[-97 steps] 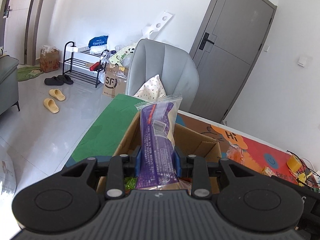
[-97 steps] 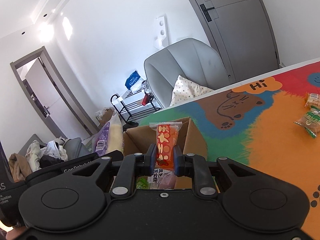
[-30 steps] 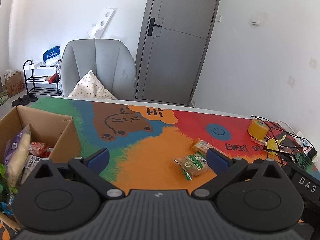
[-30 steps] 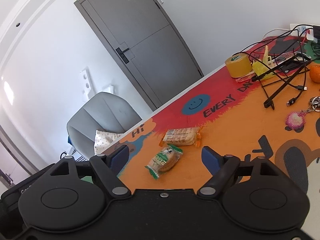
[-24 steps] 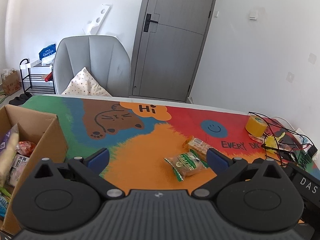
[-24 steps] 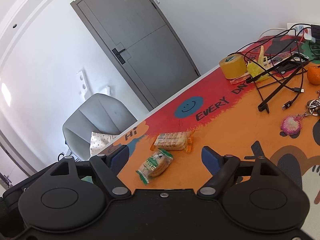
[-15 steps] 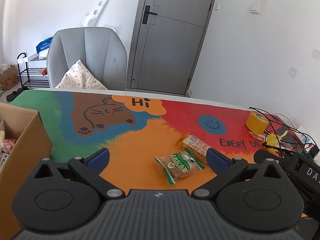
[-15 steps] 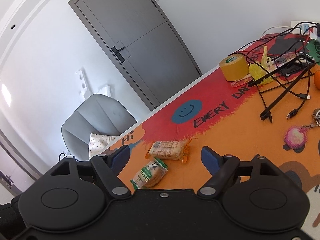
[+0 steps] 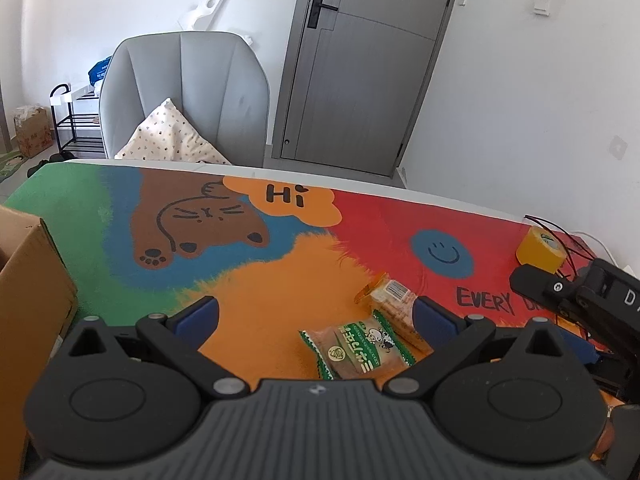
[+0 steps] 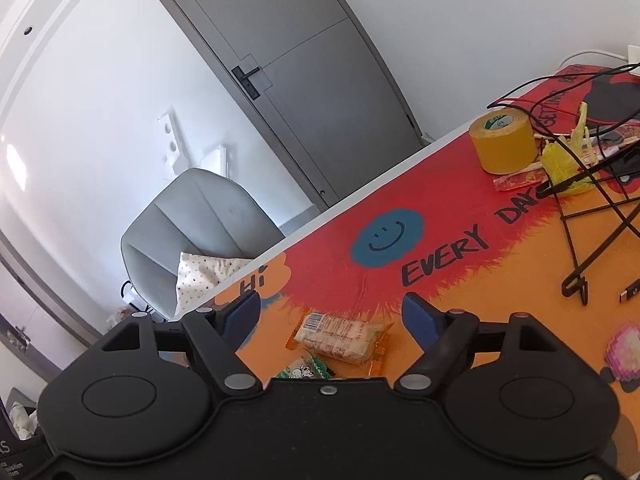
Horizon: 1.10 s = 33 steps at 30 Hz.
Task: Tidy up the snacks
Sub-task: 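Move both open tools back over the last snacks on the table, then grasp the green bread packet with the left tool while the right tool grasps the wafer packet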
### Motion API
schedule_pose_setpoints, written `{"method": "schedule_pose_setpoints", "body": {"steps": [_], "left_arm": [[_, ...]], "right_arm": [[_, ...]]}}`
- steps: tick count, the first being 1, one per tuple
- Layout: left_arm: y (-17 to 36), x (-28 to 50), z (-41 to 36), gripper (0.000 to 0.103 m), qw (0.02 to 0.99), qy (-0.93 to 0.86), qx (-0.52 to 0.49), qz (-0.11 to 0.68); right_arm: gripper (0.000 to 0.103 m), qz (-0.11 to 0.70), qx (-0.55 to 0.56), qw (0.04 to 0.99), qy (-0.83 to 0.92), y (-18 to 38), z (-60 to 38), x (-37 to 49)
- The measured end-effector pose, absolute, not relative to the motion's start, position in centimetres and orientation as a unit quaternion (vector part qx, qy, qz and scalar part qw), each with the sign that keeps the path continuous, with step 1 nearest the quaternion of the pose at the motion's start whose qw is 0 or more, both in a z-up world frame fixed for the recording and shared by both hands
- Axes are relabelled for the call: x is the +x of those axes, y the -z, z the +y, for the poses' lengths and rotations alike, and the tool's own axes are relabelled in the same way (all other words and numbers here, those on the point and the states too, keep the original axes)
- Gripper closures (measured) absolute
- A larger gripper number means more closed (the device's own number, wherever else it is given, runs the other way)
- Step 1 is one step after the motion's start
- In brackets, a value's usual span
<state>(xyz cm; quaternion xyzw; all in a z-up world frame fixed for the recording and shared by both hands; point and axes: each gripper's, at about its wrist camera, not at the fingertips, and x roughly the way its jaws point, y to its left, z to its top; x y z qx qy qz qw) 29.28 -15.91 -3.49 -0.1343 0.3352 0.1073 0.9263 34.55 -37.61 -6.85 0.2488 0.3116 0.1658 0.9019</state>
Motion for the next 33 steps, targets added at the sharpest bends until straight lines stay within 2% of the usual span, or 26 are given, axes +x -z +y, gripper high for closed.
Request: {"method": "schedule_pose_setpoints", "body": {"steps": [15,25,28,29,31,33], "left_arm": [[8.0,33.2,-18.2,0.002,0.910,-0.123,-0.145,0.369],[10.5,34.2,-19.3,0.004,0.905,-0.130,-0.114,0.388],[10.4,34.1,-19.1,0.020,0.908,-0.134,-0.106,0.382],[10.3,34.0,-19.0,0.034,0.910,-0.130,-0.104,0.379],[10.2,33.8,-18.6,0.041,0.910,-0.123,-0.112,0.380],[9.9,33.7,-17.9,0.053,0.908,-0.121,-0.124,0.381]], "right_arm": [[0.024,0.337,0.289,0.875,-0.193,11.0,-39.0,37.6],[0.024,0.339,0.297,0.871,-0.198,12.1,-38.4,37.9],[0.024,0.335,0.295,0.872,-0.202,12.3,-38.1,38.1],[0.024,0.333,0.293,0.874,-0.200,12.4,-38.0,38.1],[0.024,0.329,0.290,0.876,-0.198,12.4,-38.0,38.2],[0.024,0.327,0.290,0.877,-0.200,12.6,-37.8,38.3]]}}
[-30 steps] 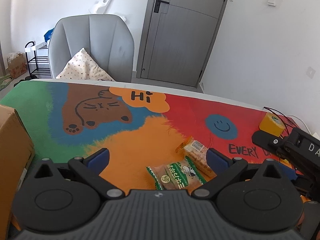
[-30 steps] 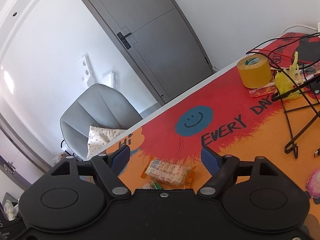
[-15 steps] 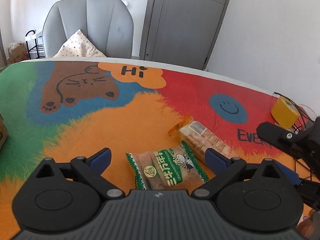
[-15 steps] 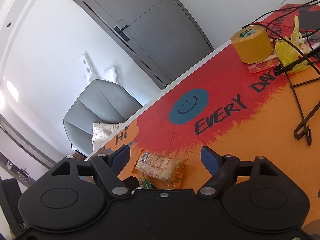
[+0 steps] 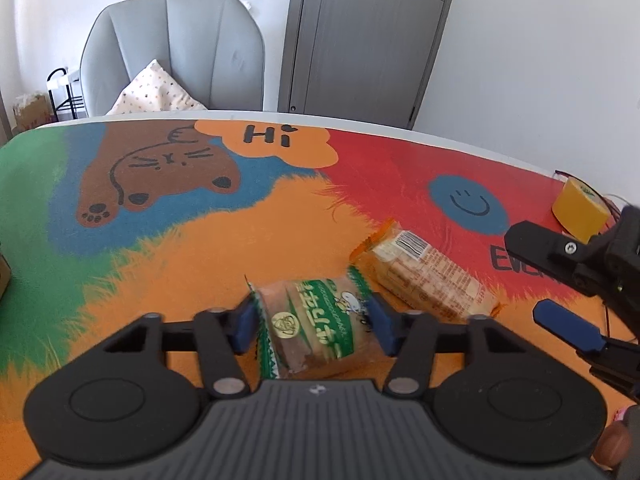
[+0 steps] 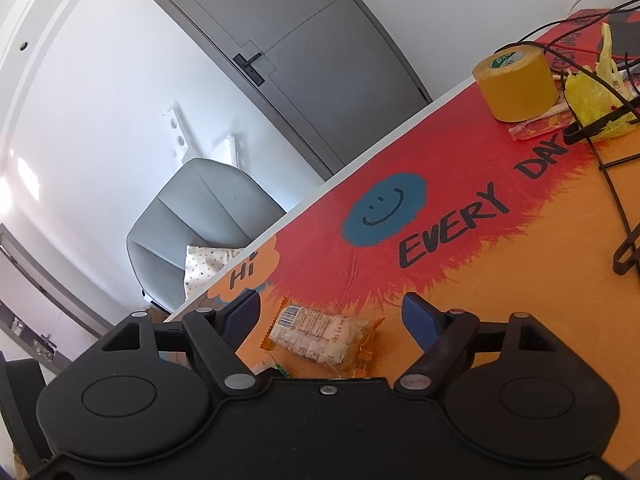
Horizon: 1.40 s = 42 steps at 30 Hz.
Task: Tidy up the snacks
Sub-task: 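Grasp the green bread packet with the left tool while the right tool grasps the wafer packet, then carry the green bread packet to the box with the left tool while the right tool carries the wafer packet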
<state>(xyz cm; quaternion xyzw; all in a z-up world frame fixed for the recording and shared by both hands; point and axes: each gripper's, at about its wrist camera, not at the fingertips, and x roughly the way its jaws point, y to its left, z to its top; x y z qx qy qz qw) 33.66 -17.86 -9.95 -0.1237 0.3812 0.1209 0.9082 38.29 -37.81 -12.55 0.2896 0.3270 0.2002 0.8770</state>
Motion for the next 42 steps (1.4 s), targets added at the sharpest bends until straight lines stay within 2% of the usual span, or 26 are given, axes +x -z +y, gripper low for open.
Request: {"method": "schedule_pose_setpoints", "body": {"steps": [9,22,26,31,33,34,42], "left_arm": [[9.6,31.8,-14.7,0.057,0.903,-0.124,-0.157,0.380],[9.2,29.7,-10.8,0.057,0.898,-0.149,-0.175,0.374],[9.0,29.0,-10.1,0.057,0.898,-0.153,-0.178,0.371],[9.0,28.4,-9.3,0.057,0.899,-0.156,-0.174,0.371],[9.1,28.2,-9.2,0.057,0.898,-0.153,-0.171,0.374],[9.1,28.0,-9.2,0.057,0.899,-0.148,-0.170,0.375],[7.1,26.2,-8.7,0.057,0.909,-0.129,-0.173,0.356]], "right_arm": [[0.024,0.290,0.278,0.886,-0.232,12.4,-36.8,38.8],[0.026,0.306,0.195,0.903,-0.231,13.4,-32.9,39.0],[0.040,0.331,0.159,0.901,-0.230,13.6,-31.9,38.7],[0.044,0.323,0.063,0.920,-0.214,13.4,-29.8,37.1],[0.061,0.317,0.013,0.928,-0.195,13.4,-28.8,36.4],[0.066,0.316,-0.005,0.930,-0.189,13.4,-28.6,36.1],[0.068,0.333,0.058,0.920,-0.198,11.9,-30.1,33.9]]}}
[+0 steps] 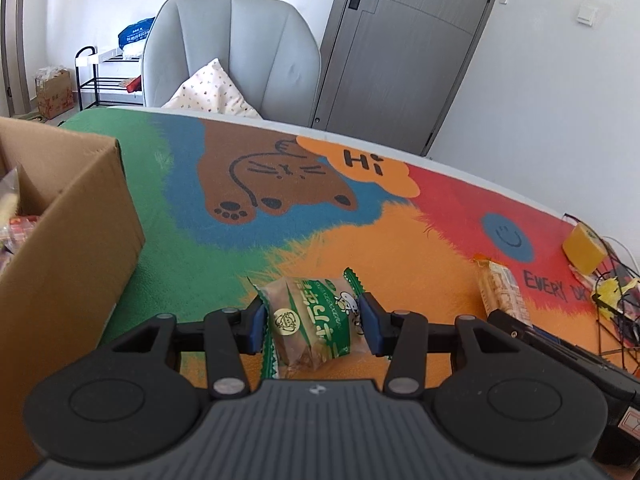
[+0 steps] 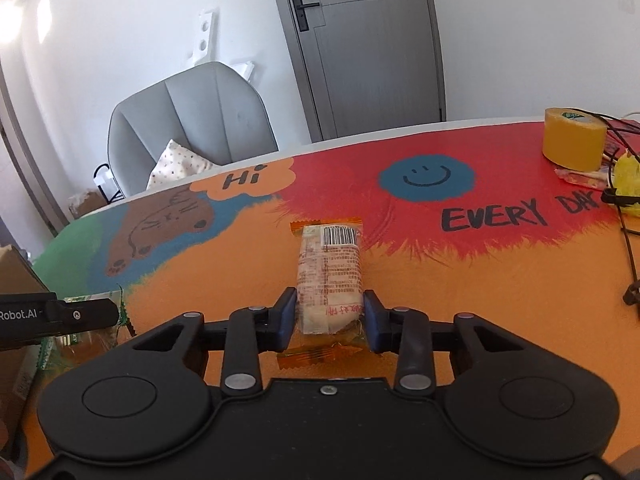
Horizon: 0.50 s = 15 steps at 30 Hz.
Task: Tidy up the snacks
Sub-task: 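Carry the green bread packet to the box with the left tool while the right tool carries the wafer packet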
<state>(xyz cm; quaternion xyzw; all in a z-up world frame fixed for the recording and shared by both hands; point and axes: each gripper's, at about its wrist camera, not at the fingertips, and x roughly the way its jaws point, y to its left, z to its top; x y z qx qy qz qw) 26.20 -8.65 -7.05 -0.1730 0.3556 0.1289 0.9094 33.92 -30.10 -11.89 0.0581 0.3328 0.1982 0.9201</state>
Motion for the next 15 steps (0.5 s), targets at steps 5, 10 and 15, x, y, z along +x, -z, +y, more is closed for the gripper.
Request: {"method": "schedule_pose_setpoints", "body": {"steps": [5,10,15], "left_arm": [[5.8,24.7,-7.7,0.057,0.914,-0.126,-0.182,0.340],[4.3,23.1,-6.9,0.057,0.920,-0.116,-0.189,0.322],[2.5,21.5,-5.5,0.057,0.927,-0.113,-0.194,0.300]], "right_arm": [[0.068,0.323,0.081,0.921,-0.203,10.7,-29.7,31.4],[0.068,0.305,0.100,0.923,-0.211,9.0,-28.9,29.2],[0.068,0.284,0.118,0.926,-0.220,7.1,-28.0,27.4]]}}
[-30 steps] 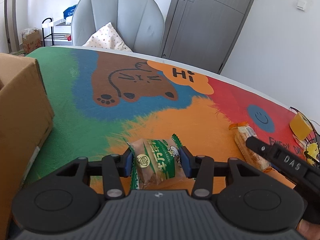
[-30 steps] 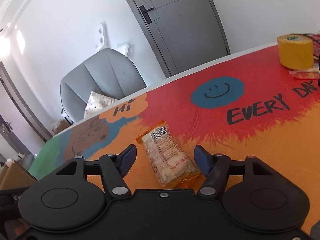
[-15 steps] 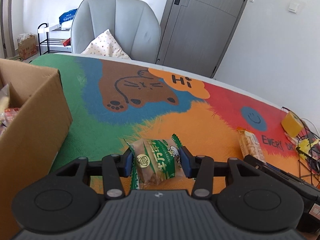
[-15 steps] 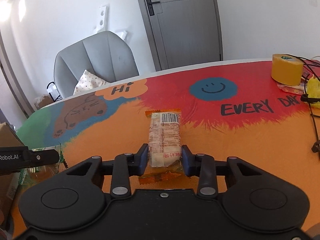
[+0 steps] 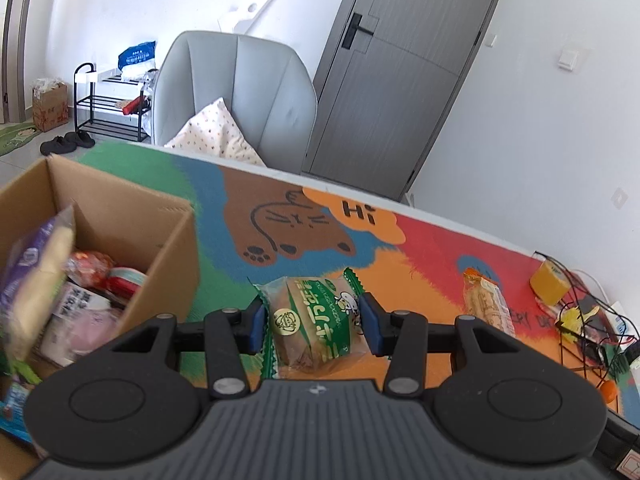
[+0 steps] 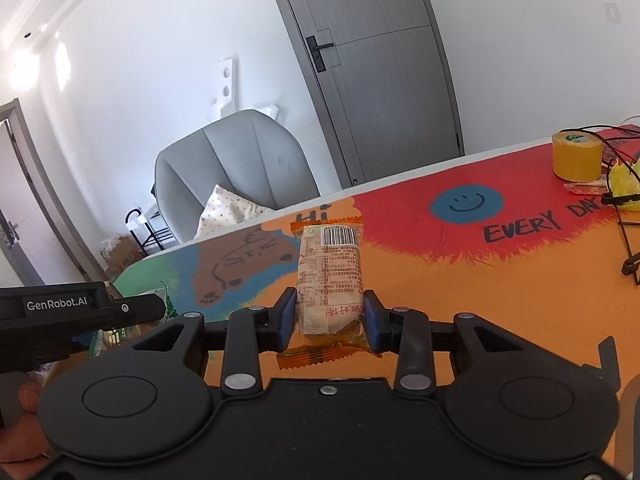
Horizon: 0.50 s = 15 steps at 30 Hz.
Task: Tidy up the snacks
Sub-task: 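Carry the green bread packet to the box with the left tool while the right tool carries the wafer packet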
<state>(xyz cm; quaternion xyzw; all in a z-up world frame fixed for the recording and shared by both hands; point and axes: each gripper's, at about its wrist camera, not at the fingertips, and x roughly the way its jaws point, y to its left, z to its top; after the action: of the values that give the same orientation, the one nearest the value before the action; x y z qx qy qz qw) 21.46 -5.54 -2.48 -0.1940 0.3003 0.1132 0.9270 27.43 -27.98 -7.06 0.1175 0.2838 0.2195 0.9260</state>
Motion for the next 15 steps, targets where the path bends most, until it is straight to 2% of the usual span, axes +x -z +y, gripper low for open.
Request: {"method": "schedule_pose_setpoints", "body": {"steps": [15], "left_arm": [[-1.3,15.0,1.2,0.057,0.935,-0.141,-0.208,0.251]], "right_arm": [[0.068,0.250,0.154,0.913,-0.283,3.7,-22.5,23.0]]}}
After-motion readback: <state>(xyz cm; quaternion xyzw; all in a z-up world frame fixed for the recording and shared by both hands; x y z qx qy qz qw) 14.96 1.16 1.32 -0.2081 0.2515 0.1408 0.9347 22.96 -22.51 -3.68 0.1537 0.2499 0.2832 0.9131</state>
